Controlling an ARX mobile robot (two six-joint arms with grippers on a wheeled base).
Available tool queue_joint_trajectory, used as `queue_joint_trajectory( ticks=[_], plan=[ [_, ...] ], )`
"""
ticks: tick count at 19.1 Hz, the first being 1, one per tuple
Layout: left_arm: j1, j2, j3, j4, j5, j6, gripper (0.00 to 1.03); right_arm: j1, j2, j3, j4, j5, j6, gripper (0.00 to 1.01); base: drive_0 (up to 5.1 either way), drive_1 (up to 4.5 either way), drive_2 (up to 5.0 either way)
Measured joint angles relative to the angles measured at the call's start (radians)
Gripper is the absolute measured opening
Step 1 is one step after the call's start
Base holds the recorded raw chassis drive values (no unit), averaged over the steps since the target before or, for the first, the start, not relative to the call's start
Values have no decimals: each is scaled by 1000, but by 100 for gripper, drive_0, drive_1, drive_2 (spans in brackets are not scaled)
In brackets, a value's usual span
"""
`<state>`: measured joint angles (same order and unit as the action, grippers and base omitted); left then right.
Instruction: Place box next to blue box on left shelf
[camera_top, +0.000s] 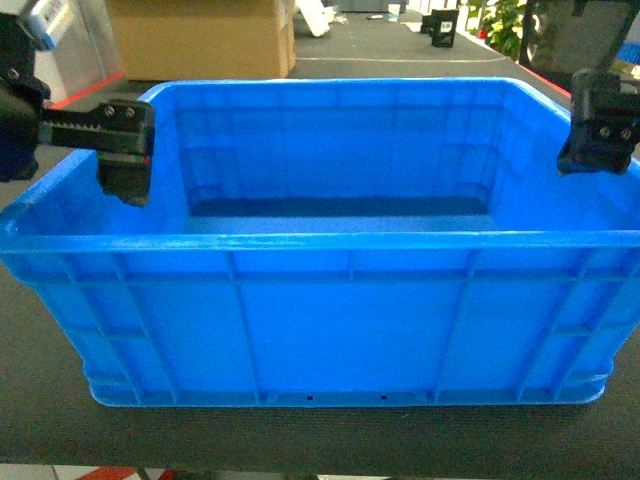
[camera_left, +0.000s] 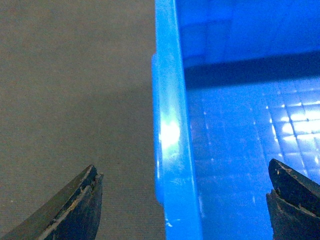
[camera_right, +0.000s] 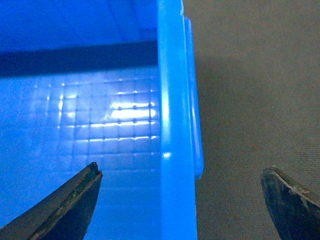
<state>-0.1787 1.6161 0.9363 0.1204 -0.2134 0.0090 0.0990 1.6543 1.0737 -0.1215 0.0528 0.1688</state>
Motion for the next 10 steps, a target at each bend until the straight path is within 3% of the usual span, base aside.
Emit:
queue_joint_trajectory(
  ticks=[2,4,7,8,10],
  plan=[
    [-2,38,2,-7,4,-2,98,2,51,0,2,23,-13,97,0,0,0],
    [-5,52,2,-9,4,-6,96,8,73,-2,19,42,-17,85,0,0,0],
    [-12,51,3,-33,4,-10,74,21,71,-10,35,49,-18,63,0,0,0],
    [-14,40,2,-55,-5,-9,50,33,49,-32,41,55,-16,39,0,0,0],
    [-13,20,-3,-81,-19,-5,31,34,26,-56,50,63,-12,19,0,0,0]
  ],
)
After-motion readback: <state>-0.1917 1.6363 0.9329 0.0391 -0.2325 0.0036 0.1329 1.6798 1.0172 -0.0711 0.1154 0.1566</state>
